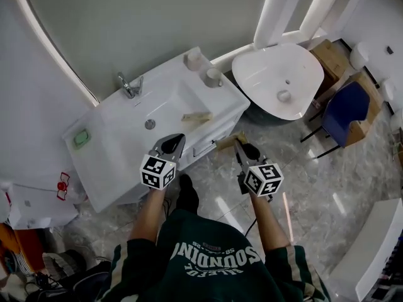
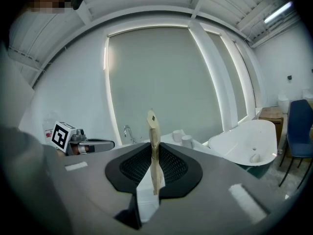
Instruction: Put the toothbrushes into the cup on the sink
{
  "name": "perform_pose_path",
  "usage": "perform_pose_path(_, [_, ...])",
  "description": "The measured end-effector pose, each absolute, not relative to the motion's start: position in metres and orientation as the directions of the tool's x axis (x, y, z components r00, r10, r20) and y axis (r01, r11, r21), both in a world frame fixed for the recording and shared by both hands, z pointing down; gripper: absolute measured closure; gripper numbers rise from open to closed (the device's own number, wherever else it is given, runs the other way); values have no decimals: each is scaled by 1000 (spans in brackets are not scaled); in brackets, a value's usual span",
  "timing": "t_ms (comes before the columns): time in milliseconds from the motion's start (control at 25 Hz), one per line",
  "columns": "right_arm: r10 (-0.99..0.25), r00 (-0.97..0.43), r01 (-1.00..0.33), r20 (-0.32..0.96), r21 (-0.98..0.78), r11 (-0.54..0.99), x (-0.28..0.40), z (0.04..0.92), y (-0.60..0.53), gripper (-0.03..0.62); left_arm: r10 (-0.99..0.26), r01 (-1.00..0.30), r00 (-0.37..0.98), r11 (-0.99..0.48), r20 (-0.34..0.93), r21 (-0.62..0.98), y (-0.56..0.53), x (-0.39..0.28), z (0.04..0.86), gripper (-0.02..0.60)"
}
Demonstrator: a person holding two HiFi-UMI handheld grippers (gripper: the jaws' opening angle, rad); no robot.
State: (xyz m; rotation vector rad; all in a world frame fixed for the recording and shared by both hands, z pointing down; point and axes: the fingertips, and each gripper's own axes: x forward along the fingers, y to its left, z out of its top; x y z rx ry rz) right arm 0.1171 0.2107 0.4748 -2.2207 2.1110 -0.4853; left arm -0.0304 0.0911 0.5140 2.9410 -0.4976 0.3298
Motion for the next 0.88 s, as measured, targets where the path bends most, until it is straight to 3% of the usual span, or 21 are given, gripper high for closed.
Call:
perform_pose_path(440, [-975,-19,-970,220,-239,-36,136,467,44,543,-255,-283,928,-957,270,69,-46,17,509,531])
perform_pose_path(880, [-968,-63,-972,244,-234,4,147,472,-26,543,-278,-317,922,-941,268,115,-104,30,512,531])
